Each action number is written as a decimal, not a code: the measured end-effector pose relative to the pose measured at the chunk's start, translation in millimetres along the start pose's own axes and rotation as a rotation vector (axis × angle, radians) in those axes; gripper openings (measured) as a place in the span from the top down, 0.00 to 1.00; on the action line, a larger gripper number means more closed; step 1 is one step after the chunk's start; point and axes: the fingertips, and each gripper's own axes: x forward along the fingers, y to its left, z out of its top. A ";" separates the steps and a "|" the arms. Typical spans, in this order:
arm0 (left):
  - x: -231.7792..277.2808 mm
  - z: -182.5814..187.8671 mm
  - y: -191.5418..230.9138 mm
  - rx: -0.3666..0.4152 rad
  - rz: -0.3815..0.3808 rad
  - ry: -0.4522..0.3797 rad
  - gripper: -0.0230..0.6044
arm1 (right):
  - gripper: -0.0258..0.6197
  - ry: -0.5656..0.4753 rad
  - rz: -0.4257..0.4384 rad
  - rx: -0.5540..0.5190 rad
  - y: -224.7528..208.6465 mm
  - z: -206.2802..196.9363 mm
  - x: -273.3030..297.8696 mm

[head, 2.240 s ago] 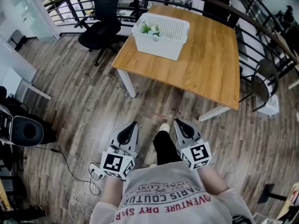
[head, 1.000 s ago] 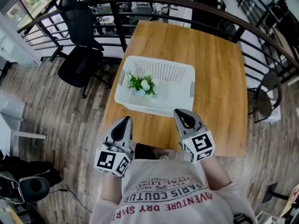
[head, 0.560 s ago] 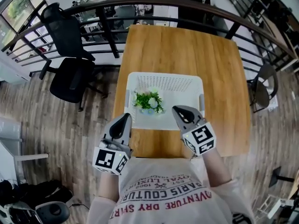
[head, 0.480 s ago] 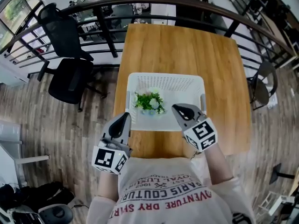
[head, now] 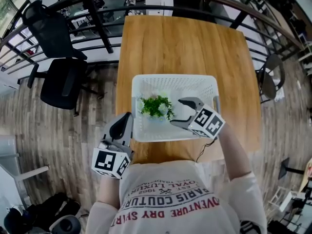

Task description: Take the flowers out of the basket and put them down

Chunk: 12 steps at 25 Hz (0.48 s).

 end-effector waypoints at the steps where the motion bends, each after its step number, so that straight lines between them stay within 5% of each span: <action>1: 1.6 -1.3 3.2 -0.008 0.000 0.002 0.93 | 0.38 0.018 0.007 0.001 -1.3 -2.4 6.2; 8: 11.6 -19.3 22.0 -0.057 0.020 0.028 0.93 | 0.24 0.113 0.080 0.068 -6.4 -24.9 60.9; 12: 19.5 -30.5 27.5 -0.080 0.020 0.041 0.93 | 0.23 0.161 0.028 0.052 -16.1 -40.7 86.4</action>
